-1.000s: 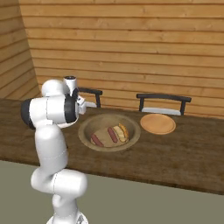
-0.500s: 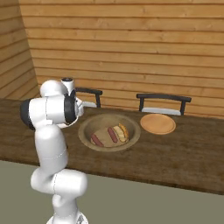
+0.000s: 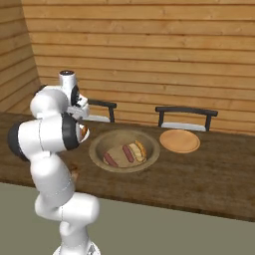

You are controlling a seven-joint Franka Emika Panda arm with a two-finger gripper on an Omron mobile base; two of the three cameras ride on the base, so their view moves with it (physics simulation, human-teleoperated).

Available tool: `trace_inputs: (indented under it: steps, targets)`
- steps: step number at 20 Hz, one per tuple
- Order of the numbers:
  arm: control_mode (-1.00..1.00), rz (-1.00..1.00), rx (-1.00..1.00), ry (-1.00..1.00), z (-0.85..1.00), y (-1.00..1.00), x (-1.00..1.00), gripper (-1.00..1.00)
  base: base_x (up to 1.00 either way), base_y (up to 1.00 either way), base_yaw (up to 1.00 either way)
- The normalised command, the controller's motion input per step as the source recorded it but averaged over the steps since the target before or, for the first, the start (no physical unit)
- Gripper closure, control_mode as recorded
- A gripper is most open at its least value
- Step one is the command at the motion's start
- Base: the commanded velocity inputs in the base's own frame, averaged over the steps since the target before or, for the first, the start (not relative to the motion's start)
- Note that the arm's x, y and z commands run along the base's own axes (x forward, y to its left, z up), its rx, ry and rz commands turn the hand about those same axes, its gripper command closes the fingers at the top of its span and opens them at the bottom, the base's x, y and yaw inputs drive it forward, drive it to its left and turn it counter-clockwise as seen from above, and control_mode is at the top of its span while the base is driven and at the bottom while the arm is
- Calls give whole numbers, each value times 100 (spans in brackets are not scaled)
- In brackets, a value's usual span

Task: Place one bun and one sausage from the bowl on each plate.

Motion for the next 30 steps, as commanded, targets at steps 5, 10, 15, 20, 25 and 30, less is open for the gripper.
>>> trace_inputs:
  steps: [5, 10, 15, 20, 25, 30]
  targets:
    - [-100, 0, 7, 6, 88, -80, -97, -100, 0, 0, 0]
    - [-100, 13, 3, 34, -2, -87, -72, -100, 0, 0, 0]
    - [-100, 32, 0, 46, -37, -58, -8, -100, 0, 0, 0]
    - [-100, 24, 0, 16, -64, -75, -2, -100, 0, 0, 0]
    - [-100, 27, 1, 0, -72, -74, -13, -100, 0, 0, 0]
    - [-100, 33, 11, -3, -54, -50, 12, -100, 0, 0, 0]
